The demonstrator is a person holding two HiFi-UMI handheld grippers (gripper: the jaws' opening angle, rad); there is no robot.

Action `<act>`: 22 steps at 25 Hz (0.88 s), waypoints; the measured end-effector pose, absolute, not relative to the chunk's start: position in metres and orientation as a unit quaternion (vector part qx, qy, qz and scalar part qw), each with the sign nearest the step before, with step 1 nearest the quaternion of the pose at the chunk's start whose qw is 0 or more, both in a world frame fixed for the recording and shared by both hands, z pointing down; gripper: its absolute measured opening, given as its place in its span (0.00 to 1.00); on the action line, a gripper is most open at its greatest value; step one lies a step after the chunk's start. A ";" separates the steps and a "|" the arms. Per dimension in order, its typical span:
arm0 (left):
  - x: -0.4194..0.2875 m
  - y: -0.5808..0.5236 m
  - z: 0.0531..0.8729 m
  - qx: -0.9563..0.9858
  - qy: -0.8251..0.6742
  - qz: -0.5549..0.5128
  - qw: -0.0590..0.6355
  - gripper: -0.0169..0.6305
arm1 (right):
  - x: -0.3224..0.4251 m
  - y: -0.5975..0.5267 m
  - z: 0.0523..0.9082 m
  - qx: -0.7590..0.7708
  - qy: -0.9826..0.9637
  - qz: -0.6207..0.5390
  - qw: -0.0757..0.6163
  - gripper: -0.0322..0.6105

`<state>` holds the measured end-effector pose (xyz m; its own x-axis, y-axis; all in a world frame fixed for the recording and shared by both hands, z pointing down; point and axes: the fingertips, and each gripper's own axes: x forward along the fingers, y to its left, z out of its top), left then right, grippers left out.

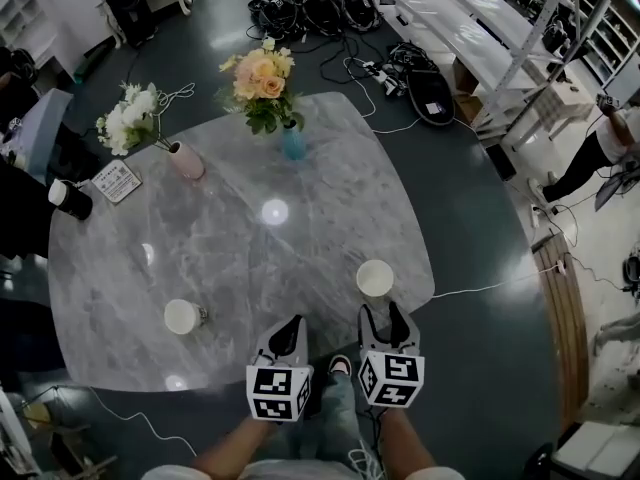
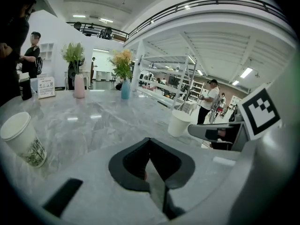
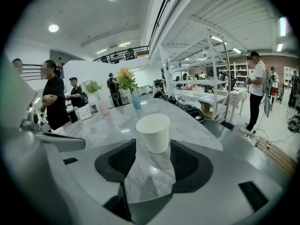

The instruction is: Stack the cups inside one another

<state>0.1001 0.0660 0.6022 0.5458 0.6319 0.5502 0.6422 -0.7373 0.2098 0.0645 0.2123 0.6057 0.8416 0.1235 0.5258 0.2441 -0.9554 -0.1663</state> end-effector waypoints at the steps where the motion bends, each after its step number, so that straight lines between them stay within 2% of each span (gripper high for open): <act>1: 0.101 0.067 0.603 -0.879 -0.362 -0.311 0.009 0.02 | 0.067 0.213 0.608 -0.952 -0.095 -0.267 0.112 0.35; 11: 0.112 0.068 0.622 -0.875 -0.354 -0.330 0.014 0.02 | 0.094 0.221 0.632 -0.947 -0.079 -0.299 0.084 0.42; 22: 0.126 0.068 0.629 -0.879 -0.340 -0.335 0.012 0.02 | 0.112 0.224 0.635 -0.950 -0.072 -0.294 0.070 0.42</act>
<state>0.1260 0.0678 0.6287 0.5441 0.5897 0.5968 0.6058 -0.7682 0.2068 0.1123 0.2243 0.6351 0.8166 0.0965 0.5690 0.1788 -0.9797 -0.0904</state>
